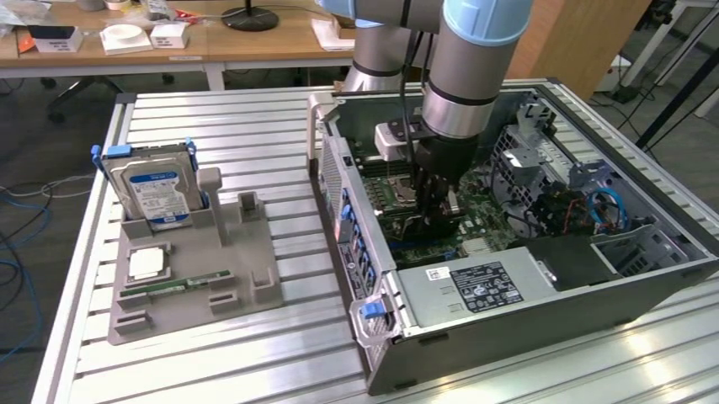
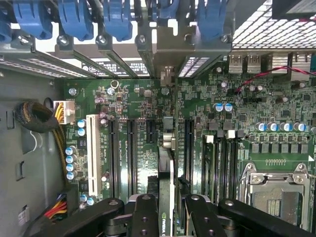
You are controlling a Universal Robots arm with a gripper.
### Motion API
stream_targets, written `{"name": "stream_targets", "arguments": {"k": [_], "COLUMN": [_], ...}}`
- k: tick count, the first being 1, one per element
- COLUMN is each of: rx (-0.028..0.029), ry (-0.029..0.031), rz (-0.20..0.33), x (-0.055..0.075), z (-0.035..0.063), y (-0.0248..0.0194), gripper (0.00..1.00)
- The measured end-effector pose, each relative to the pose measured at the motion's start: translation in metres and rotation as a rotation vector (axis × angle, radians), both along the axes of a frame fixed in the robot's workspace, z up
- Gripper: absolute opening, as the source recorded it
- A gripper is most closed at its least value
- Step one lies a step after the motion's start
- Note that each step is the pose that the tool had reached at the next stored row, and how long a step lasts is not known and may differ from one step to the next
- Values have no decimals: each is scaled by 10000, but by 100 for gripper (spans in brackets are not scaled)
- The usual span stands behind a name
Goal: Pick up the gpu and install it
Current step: 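Insert the gpu into the slot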
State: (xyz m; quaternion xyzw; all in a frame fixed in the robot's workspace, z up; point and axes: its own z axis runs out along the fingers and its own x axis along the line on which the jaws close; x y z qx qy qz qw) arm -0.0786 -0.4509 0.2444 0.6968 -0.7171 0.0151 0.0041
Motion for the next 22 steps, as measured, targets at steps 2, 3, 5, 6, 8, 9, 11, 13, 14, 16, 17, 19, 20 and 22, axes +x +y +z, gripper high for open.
{"name": "stream_targets", "arguments": {"k": [2,3,5,6,8,9,11,13,14,16,17,19,20,22], "rx": [-1,9,44,35,21,17,18,18,18,16,16,17,17,17], "ry": [-2,20,43,30,33,35,34,34,34,36,36,35,36,36], "rz": [0,2,-10,-10,-1,0,0,0,0,0,0,-1,-1,0], "x": [0,-1,-9,-8,-3,-3,-3,-3,-3,-3,-3,-3,-3,-3], "z": [0,0,-8,-7,-2,0,0,0,0,26,45,83,101,132], "y": [0,1,4,4,3,2,2,2,2,2,2,2,2,2], "gripper": [26,26,26,26,38,38,44,51,51,51,51,51,51,51]}}
